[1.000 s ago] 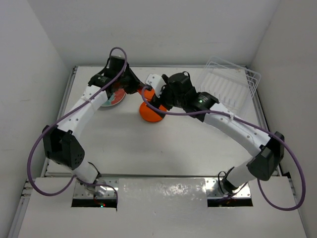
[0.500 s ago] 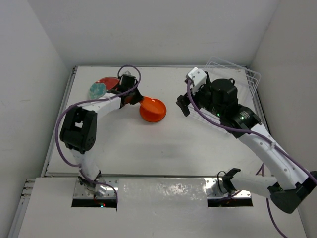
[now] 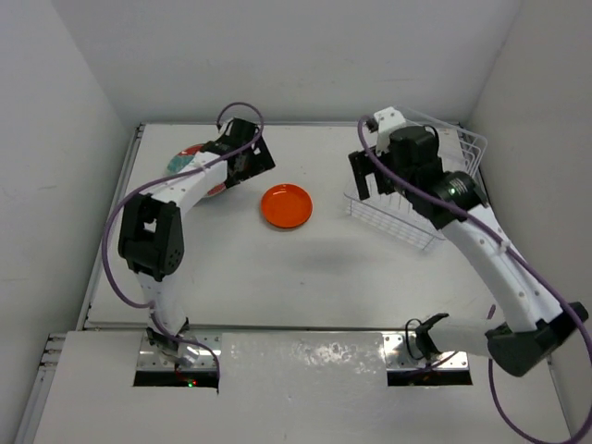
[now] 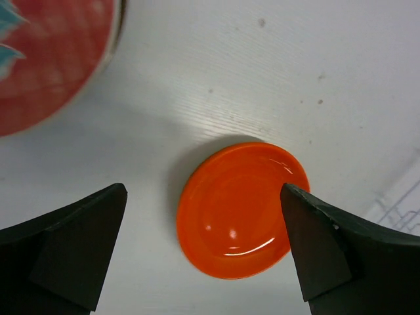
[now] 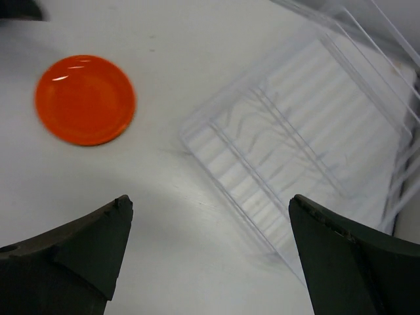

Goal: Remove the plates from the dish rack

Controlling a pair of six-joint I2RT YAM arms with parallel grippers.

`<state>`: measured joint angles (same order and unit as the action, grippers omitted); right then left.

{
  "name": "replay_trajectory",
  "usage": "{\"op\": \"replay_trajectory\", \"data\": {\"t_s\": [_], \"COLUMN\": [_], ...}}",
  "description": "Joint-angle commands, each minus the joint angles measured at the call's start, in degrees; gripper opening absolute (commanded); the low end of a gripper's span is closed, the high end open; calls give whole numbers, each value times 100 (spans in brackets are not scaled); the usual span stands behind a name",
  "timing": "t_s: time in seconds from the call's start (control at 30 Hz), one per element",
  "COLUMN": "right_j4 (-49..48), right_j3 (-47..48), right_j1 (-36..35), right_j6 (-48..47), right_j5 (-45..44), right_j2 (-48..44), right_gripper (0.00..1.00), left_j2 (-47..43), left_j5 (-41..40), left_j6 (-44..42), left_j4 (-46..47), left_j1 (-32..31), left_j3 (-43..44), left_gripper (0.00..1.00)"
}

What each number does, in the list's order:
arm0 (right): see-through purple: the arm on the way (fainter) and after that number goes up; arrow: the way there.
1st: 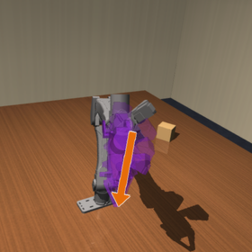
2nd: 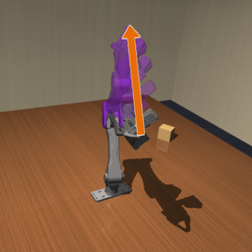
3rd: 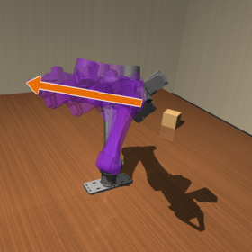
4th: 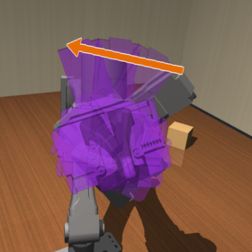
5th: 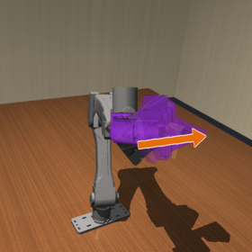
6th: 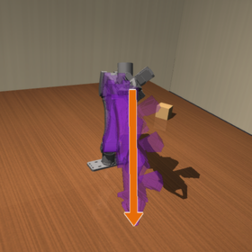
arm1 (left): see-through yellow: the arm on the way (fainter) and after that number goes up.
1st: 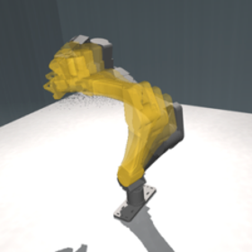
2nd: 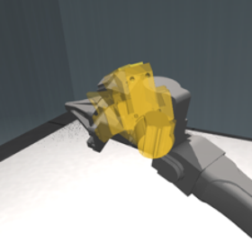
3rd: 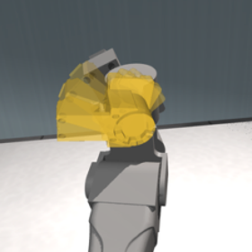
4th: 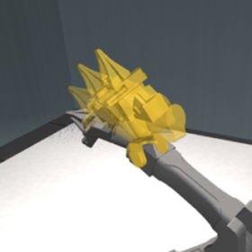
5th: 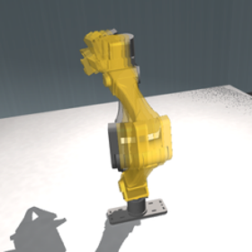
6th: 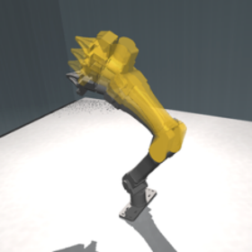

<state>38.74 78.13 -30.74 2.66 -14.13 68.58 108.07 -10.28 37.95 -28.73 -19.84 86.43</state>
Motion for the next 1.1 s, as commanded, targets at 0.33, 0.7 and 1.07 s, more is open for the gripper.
{"op": "replay_trajectory", "data": {"t_s": [0.33,0.7,1.07], "right_j4": [2056,3007,3008], "right_j3": [1204,538,-122], "right_j1": [921,921,921], "right_j6": [1808,1546,1563], "right_j5": [-1680,-2040,-1909], "right_j2": [-107,-1118,-1769], "right_gripper": [99,99,99], "left_j2": [-3132,-6007,-6334], "left_j5": [-2987,-3164,-3164], "left_j6": [-1870,-1503,-1211], "left_j4": [-1777,-1618,-1899], "left_j1": [296,287,217], "left_j3": [298,-2156,-2500], "left_gripper": [100,100,100]}}
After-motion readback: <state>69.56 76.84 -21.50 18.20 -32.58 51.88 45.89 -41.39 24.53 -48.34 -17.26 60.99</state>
